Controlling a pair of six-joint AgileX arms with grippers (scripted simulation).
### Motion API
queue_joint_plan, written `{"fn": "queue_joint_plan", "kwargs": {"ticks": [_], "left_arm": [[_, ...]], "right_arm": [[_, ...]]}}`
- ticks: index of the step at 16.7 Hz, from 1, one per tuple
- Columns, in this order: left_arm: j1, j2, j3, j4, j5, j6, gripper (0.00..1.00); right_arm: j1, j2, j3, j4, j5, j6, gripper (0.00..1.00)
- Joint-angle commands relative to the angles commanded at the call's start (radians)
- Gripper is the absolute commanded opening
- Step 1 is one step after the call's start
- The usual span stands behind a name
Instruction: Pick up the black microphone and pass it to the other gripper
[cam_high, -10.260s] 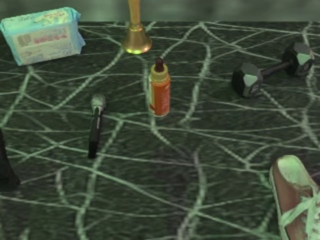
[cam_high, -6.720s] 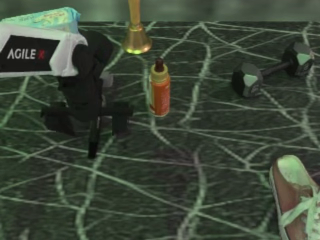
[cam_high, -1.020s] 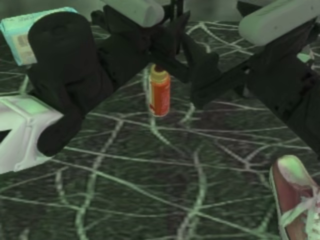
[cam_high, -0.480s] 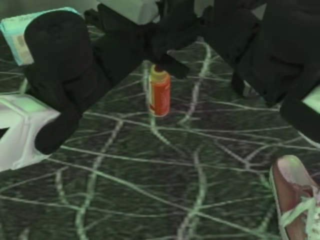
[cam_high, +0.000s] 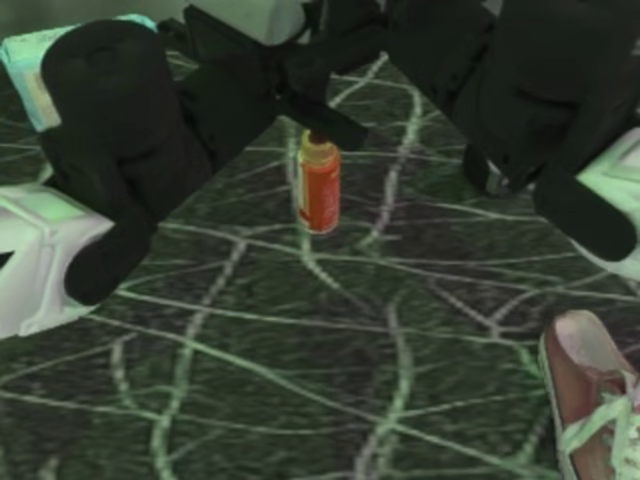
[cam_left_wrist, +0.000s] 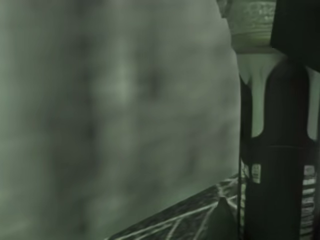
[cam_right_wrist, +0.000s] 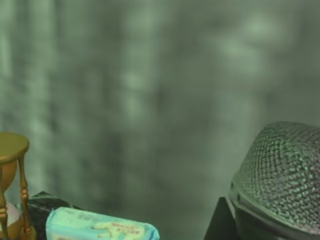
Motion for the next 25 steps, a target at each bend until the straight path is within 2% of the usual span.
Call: {"fn": "queue_joint_plan", "kwargs": {"ticks": [12, 21, 25], "left_arm": [[0.0, 0.0, 0.0, 0.0, 0.0, 0.0, 0.0], [0.0, 0.0, 0.0, 0.0, 0.0, 0.0, 0.0], [0.0, 0.0, 0.0, 0.0, 0.0, 0.0, 0.3]], "right_arm": [[0.0, 0.0, 0.0, 0.0, 0.0, 0.0, 0.02], [0.0, 0.0, 0.0, 0.0, 0.0, 0.0, 0.0], [0.0, 0.0, 0.0, 0.0, 0.0, 0.0, 0.0]]}}
